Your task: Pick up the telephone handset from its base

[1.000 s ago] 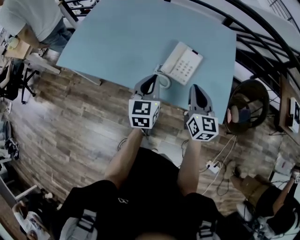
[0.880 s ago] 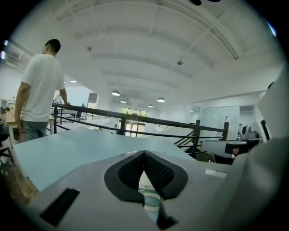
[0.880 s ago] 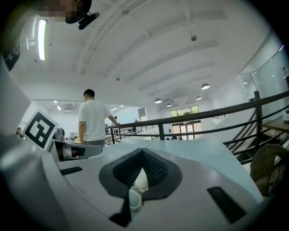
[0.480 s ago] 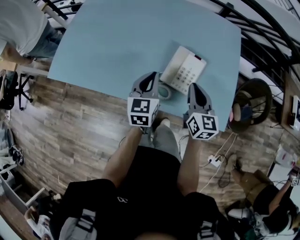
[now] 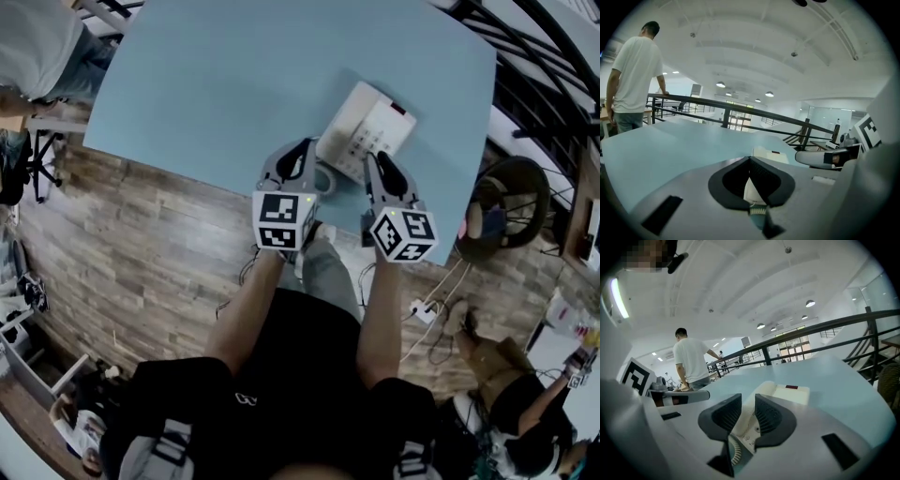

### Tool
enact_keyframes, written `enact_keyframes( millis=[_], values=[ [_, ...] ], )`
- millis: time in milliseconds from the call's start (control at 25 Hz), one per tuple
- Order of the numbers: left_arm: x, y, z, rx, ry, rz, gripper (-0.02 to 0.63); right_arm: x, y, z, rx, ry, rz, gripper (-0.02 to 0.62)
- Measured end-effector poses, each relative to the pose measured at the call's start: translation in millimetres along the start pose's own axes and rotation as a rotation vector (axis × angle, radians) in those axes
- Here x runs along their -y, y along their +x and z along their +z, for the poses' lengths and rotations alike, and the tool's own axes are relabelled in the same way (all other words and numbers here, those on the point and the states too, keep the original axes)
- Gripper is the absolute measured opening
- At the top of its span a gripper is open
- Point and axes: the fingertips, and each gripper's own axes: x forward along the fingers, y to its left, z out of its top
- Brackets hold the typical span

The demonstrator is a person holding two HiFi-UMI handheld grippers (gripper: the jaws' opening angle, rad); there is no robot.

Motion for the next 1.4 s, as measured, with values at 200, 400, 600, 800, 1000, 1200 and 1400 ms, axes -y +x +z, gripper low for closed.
enact_keyframes(
  millis=[200,400,600,800,1000,1200,1400],
  values=[
    [-12,4,-6,-0.012,-0.018,0.029,-0.002,4,34,-16,-0.087,0.135,0.061,0.138],
    [-24,6,-7,-0.014,-0.024,0.05,-0.002,5,64,-34,-0.177,0.281,0.106,0.206],
    [-34,4,-5,-0.013,-0.03,0.063,-0.002,6,87,-41,-0.232,0.316,0.094,0.206],
    [-43,2,-2,-0.008,-0.036,0.07,-0.002,4,102,-42,-0.26,0.351,0.088,0.206],
    [-47,-1,5,0.005,-0.038,0.069,-0.002,1,110,-42,-0.289,0.411,0.081,0.17],
    [-47,-3,16,0.025,-0.027,0.061,-0.002,-3,110,-38,-0.269,0.488,0.069,0.109],
    [-42,-11,33,0.06,-0.01,0.046,-0.002,-13,98,-26,-0.224,0.421,0.055,0.08]
  ],
)
